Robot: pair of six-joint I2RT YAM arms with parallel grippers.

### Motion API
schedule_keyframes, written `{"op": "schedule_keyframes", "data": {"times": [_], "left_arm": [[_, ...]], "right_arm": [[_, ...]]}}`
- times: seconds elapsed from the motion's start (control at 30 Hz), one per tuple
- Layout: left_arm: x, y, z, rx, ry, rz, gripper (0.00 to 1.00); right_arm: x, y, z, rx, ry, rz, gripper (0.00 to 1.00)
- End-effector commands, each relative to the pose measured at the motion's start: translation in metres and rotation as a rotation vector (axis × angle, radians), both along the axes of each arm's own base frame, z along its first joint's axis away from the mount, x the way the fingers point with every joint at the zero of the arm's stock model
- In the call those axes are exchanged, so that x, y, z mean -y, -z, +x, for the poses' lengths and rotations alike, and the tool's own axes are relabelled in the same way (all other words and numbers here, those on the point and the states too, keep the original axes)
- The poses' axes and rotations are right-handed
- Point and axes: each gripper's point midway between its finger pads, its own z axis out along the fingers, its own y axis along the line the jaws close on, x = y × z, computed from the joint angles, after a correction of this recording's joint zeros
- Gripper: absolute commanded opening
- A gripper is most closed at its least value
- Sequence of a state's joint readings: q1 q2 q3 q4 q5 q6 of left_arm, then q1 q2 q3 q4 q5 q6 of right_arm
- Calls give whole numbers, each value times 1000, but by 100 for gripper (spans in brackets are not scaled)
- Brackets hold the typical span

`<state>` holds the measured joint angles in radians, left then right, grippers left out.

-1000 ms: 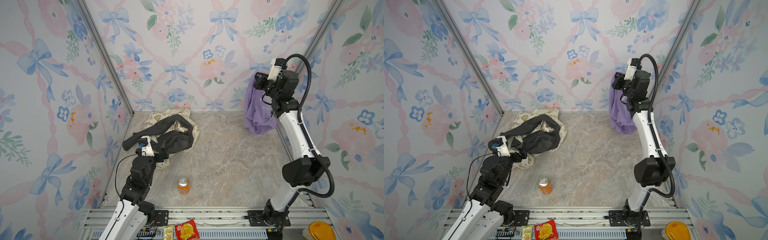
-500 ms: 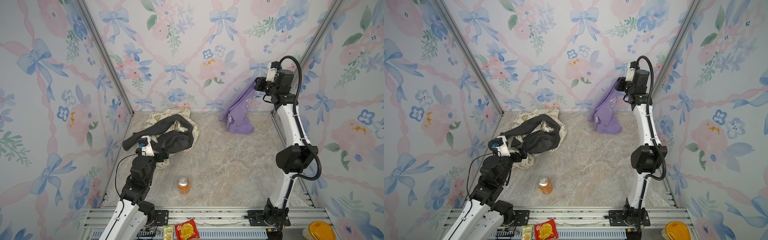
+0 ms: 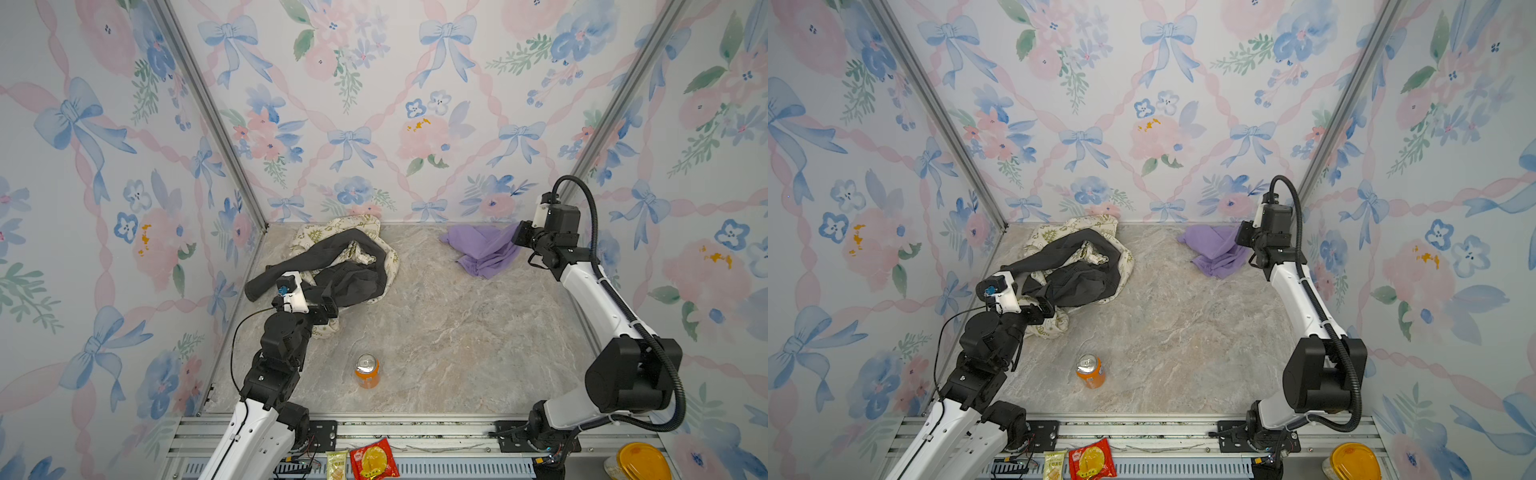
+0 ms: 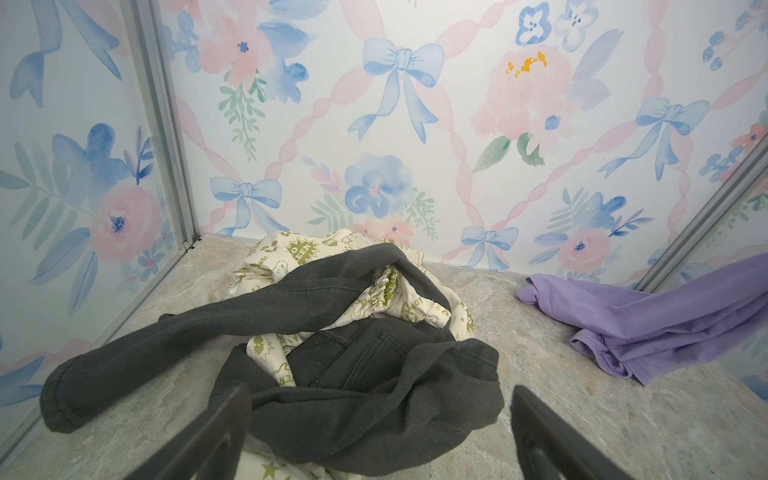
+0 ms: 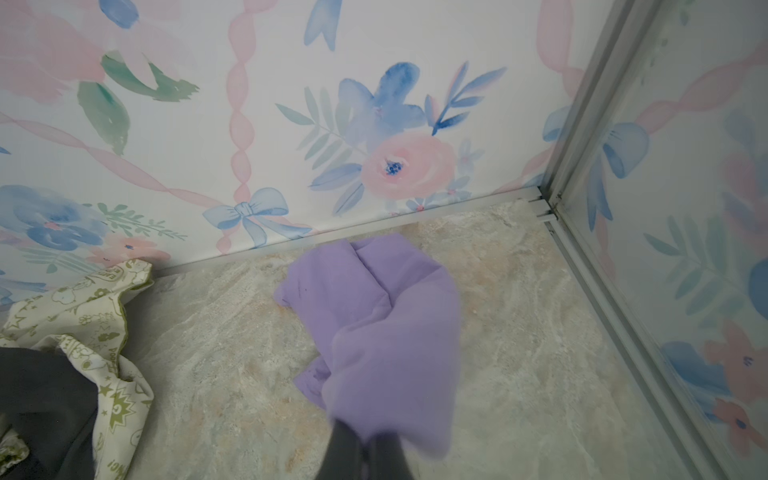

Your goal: Pick out a specific cloth from the pile

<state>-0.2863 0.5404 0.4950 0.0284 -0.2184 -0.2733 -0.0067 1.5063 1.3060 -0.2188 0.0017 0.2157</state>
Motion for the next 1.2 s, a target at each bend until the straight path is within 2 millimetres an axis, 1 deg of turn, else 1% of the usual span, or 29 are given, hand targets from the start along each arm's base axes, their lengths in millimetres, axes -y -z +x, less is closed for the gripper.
{"op": "schedule_keyframes", "data": {"times": [0.0, 0.17, 0.27, 0.37, 0.43, 0.5, 0.57, 0.63, 0.7, 0.73, 0.8, 0.83, 0.87, 0.93, 1.0, 1.07, 1.17], "left_arm": [[1, -1, 2, 12, 5, -23, 98], [1, -1, 1, 13, 6, -31, 98], [0, -2, 2, 15, 4, -32, 98], [1, -3, 2, 14, 4, -38, 98], [1, -2, 2, 13, 4, -40, 98], [1, -2, 3, 13, 5, -41, 98], [1, -1, 4, 8, 1, -43, 98], [0, -1, 4, 8, -1, -46, 98], [-1, -2, 4, 11, -8, -51, 98], [-1, -2, 4, 11, -11, -51, 98], [-3, -4, 4, 15, -21, -54, 98], [-4, -5, 4, 18, -28, -56, 98], [-6, -6, 4, 22, -36, -61, 98], [-8, -5, 4, 22, -53, -73, 98], [-12, -4, 4, 21, -76, -93, 98], [-14, -2, 5, 20, -93, -113, 98], [-25, 0, 6, 25, -161, -161, 98]], "right_arm": [[16, 26, -31, -97, 78, -57, 3], [21, 79, -79, -314, 96, -127, 4], [18, 108, -107, -430, 87, -134, 6], [13, 129, -134, -523, 83, -148, 10], [7, 135, -150, -546, 75, -165, 10], [0, 134, -166, -518, 74, -165, 10], [-10, 128, -179, -469, 62, -154, 10], [-13, 119, -194, -417, 74, -136, 14], [-17, 107, -207, -355, 65, -120, 32], [-19, 102, -212, -335, 57, -114, 38], [-22, 85, -220, -287, 38, -112, 55], [-21, 78, -222, -271, 37, -119, 62], [-20, 67, -223, -246, 35, -127, 67], [-20, 50, -219, -193, 25, -140, 74], [-27, 39, -207, -146, -10, -145, 81], [-38, 38, -191, -137, -55, -144, 85], [-52, 46, -163, -184, -102, -163, 88]]}}
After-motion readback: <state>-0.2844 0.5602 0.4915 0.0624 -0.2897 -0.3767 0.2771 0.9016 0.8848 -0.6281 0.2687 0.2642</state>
